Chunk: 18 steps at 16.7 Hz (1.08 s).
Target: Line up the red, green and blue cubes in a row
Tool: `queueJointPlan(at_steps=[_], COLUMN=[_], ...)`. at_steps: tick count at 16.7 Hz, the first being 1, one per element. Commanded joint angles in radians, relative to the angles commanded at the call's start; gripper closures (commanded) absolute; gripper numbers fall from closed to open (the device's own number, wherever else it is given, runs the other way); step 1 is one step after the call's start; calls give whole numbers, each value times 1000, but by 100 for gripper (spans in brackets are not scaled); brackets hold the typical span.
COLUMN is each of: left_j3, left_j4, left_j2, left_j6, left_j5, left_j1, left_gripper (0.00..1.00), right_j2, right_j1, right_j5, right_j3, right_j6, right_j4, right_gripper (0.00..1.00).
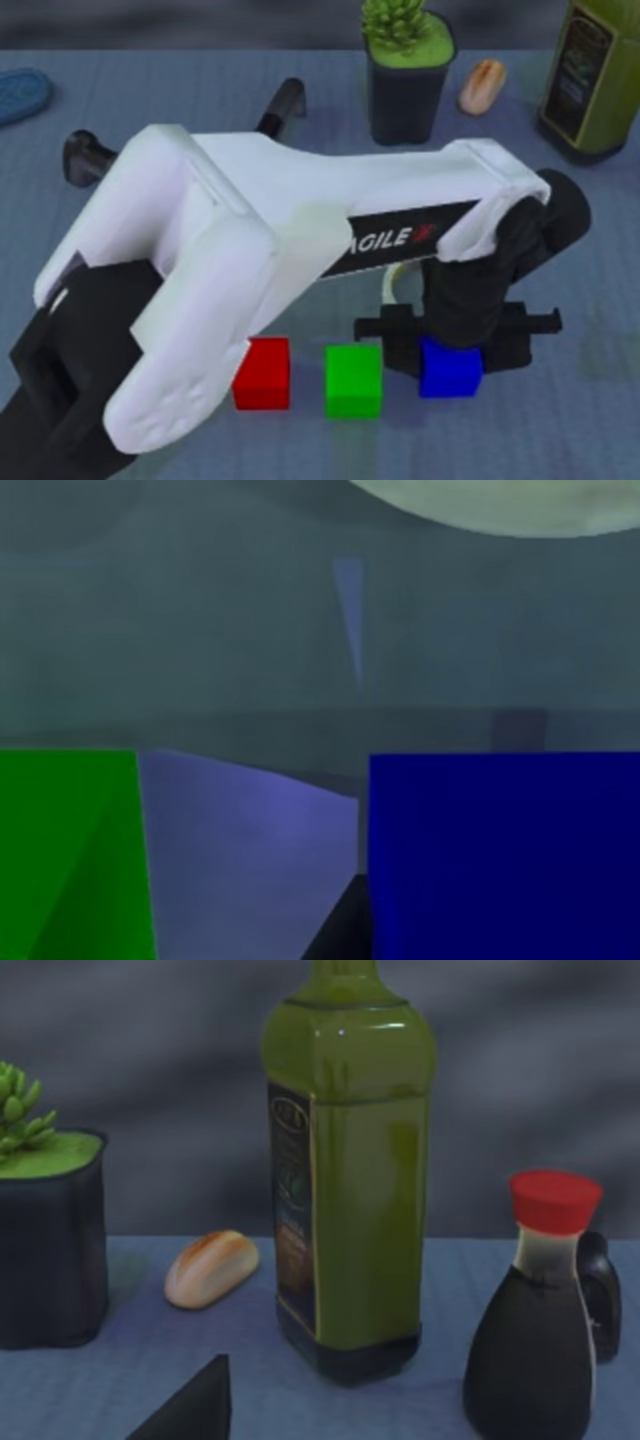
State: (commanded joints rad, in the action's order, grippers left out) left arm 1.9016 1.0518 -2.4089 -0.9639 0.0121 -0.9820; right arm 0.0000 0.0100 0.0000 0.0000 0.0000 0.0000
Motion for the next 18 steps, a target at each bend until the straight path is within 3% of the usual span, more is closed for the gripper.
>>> queueJointPlan(at_steps=[13,18], left_j3=[0,0], left_j4=[0,0], left_j2=[0,0], left_j6=[0,0], left_j5=[0,0], left_j1=[0,0], left_gripper=[2,0], right_j2=[0,0], right_j1=[0,0], right_j5=[0,0], right_j3=[0,0], right_j6=[0,0], right_j4=[0,0], right_gripper=[0,0])
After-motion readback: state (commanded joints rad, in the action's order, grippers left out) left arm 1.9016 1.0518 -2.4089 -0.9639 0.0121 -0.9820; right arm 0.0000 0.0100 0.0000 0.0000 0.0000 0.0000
